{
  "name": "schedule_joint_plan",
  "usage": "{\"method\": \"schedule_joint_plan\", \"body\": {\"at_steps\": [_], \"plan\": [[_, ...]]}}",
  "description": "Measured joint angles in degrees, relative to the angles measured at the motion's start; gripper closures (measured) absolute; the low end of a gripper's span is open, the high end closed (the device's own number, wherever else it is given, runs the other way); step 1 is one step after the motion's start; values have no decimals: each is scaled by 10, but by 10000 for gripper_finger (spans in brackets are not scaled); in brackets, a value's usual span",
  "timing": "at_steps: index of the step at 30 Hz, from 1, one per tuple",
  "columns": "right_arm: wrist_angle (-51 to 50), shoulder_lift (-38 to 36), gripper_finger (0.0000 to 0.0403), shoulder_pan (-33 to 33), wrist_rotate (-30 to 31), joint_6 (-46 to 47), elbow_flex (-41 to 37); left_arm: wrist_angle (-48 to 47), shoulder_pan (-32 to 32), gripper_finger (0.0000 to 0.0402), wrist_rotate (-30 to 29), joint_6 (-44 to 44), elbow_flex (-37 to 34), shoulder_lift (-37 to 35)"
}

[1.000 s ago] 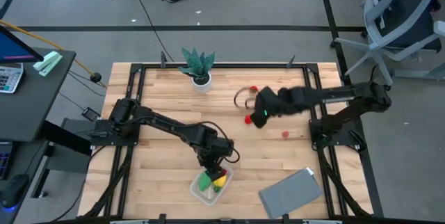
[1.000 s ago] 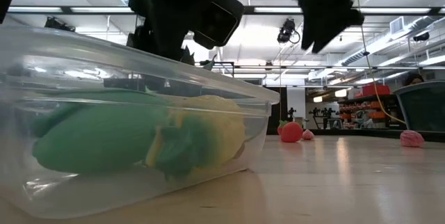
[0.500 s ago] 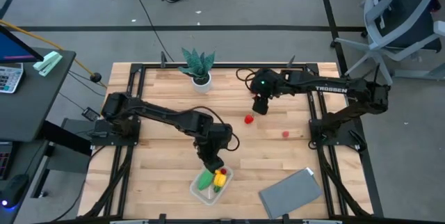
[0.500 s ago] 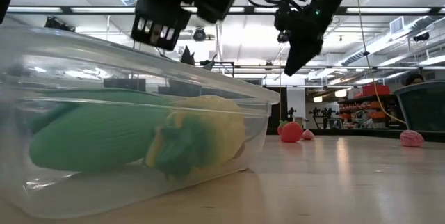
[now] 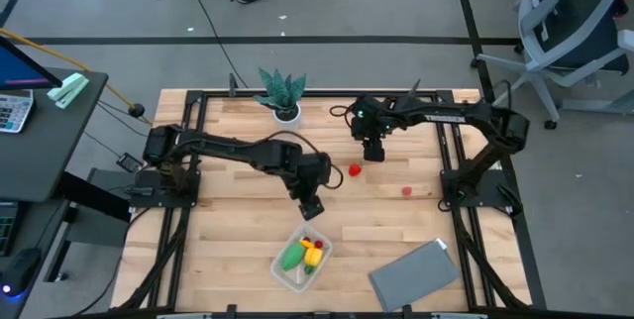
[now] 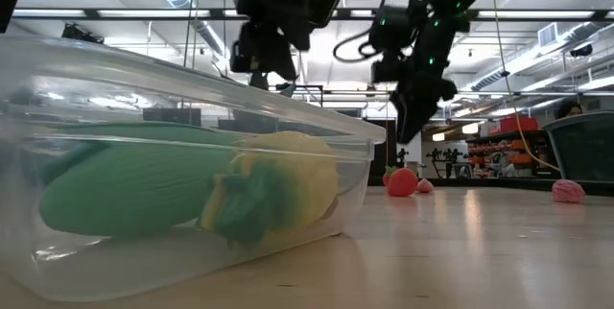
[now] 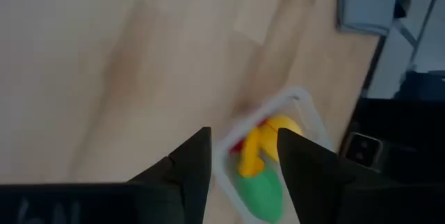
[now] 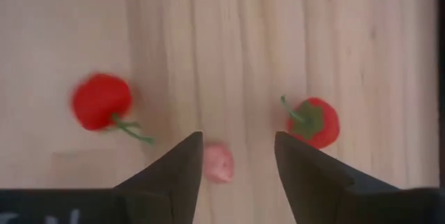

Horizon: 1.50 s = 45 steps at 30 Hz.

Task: Pick and placing Produce into tupperware
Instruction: Put the top red strawberry into the transparent bin

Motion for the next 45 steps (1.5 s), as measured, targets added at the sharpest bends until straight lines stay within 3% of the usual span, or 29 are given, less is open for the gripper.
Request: {"method": "schedule_joint_plan", "body": {"at_steps": [4, 12, 21, 31, 39, 45], "plan": [[22, 33, 219, -16, 29, -68, 0, -1, 35, 239, -2, 59, 0, 0], [81, 42, 219, -38, 31, -95, 0, -1, 125, 256, -2, 144, 0, 0], [86, 42, 219, -41, 11, -119, 0, -1, 202, 271, -2, 167, 0, 0], [85, 65, 219, -41, -18, -131, 0, 17, 232, 265, -2, 159, 0, 0], [104, 97, 219, -35, 26, -149, 0, 26, 232, 277, -2, 146, 0, -1], [106, 98, 221, -44, 27, -147, 0, 26, 232, 276, -2, 145, 0, -1]]}}
